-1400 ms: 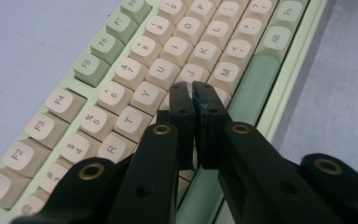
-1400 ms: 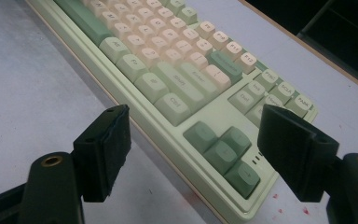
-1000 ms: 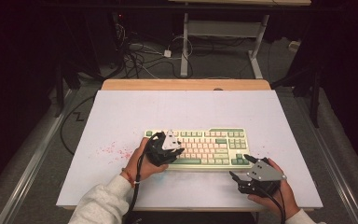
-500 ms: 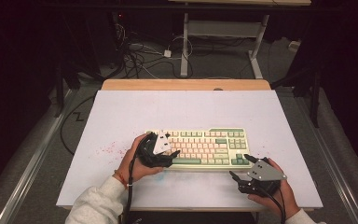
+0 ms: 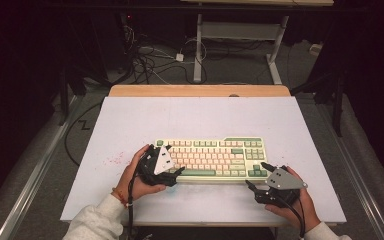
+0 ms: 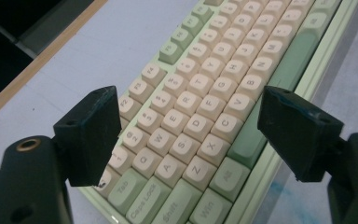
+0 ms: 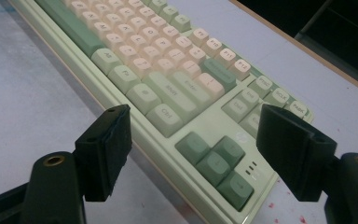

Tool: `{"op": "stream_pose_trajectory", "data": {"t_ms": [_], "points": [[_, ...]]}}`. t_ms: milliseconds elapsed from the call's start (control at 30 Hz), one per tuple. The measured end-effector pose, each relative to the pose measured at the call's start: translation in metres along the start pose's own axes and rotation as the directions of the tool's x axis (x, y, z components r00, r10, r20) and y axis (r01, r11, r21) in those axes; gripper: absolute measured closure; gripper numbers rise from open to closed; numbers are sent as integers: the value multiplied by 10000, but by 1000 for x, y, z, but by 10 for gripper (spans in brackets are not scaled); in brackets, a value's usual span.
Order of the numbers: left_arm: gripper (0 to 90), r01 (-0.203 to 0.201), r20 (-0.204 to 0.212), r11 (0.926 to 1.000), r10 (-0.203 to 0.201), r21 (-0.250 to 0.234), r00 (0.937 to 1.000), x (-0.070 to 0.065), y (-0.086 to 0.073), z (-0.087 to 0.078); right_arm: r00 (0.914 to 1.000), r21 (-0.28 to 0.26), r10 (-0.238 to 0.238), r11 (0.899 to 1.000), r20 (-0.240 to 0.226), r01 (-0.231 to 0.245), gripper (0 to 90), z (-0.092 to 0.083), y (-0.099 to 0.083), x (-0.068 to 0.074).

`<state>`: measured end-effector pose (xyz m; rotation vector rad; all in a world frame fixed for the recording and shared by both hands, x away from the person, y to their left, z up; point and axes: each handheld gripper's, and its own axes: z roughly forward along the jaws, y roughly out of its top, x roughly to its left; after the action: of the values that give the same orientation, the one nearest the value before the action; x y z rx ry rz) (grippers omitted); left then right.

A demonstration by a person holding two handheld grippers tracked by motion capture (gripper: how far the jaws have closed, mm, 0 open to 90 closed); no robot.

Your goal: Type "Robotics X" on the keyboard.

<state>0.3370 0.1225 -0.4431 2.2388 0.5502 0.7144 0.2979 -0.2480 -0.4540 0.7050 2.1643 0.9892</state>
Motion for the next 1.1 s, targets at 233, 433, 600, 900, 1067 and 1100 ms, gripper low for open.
{"op": "stream_pose_trajectory", "data": {"t_ms": [233, 433, 600, 900, 1067, 1100], "points": [[191, 61, -138, 9999, -59, 108, 9999, -1, -13, -7, 9997, -136, 19, 9999, -264, -22, 384, 5, 6, -3], [191, 70, -174, 9996, -65, 281, 9998, -4, -21, -7, 9959, -97, 246, 9996, -868, -255, 573, 19, 18, -4], [180, 115, -35, 9991, -114, 407, 9999, -5, -30, -10, 9904, 256, 160, 9996, -1370, -126, 771, 35, 28, -3], [180, 450, -108, 9967, -444, 679, 9990, -4, -47, -19, 9839, 777, -169, 9965, -1777, 311, 897, 69, 53, 5], [180, 513, -126, 9956, -504, 787, 9986, -4, -54, -26, 9796, 819, -241, 9958, -1997, 412, 897, 89, 65, 9], [180, 586, -139, 9954, -578, 757, 9982, -3, -55, -27, 9790, 816, -314, 9955, -2014, 487, 897, 92, 67, 10]]}}
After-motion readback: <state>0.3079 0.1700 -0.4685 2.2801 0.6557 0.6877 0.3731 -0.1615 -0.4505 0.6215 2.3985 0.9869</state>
